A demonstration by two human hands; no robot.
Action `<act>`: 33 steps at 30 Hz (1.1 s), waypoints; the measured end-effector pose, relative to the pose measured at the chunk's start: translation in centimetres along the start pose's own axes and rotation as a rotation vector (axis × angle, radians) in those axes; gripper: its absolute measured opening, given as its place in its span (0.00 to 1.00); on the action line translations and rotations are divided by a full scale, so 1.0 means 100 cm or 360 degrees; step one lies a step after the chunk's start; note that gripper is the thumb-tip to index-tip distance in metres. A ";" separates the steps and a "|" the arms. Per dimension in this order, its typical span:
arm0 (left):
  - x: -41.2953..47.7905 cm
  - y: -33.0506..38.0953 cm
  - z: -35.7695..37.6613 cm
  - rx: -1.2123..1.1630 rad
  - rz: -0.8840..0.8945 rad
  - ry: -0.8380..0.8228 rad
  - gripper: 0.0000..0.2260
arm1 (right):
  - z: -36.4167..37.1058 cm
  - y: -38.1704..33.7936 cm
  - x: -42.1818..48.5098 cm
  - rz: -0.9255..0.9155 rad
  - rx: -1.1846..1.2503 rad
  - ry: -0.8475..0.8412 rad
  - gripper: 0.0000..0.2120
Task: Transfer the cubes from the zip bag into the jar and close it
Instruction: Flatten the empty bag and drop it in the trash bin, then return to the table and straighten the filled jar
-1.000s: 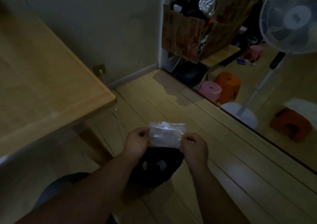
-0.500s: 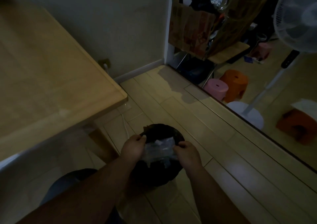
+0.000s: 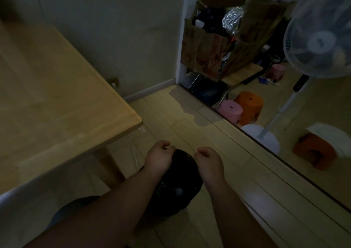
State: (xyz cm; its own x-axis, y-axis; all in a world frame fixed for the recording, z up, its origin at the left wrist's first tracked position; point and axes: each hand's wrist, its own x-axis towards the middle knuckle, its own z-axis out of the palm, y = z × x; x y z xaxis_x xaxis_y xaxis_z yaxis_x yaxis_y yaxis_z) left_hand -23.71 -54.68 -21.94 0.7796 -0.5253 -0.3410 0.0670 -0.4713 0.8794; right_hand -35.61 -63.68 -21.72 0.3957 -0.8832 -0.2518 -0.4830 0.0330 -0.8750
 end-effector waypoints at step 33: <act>-0.070 0.197 -0.158 -0.0454 0.1077 0.0575 0.04 | -0.009 -0.264 -0.073 -0.1087 0.0495 0.0155 0.06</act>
State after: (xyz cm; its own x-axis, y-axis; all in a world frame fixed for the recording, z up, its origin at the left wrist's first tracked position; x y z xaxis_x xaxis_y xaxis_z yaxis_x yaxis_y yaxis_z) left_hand -18.04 -49.14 3.06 0.8573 -0.3479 0.3794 -0.3724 0.0897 0.9237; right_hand -26.48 -58.52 3.57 0.4504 -0.7914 0.4134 0.0935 -0.4187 -0.9033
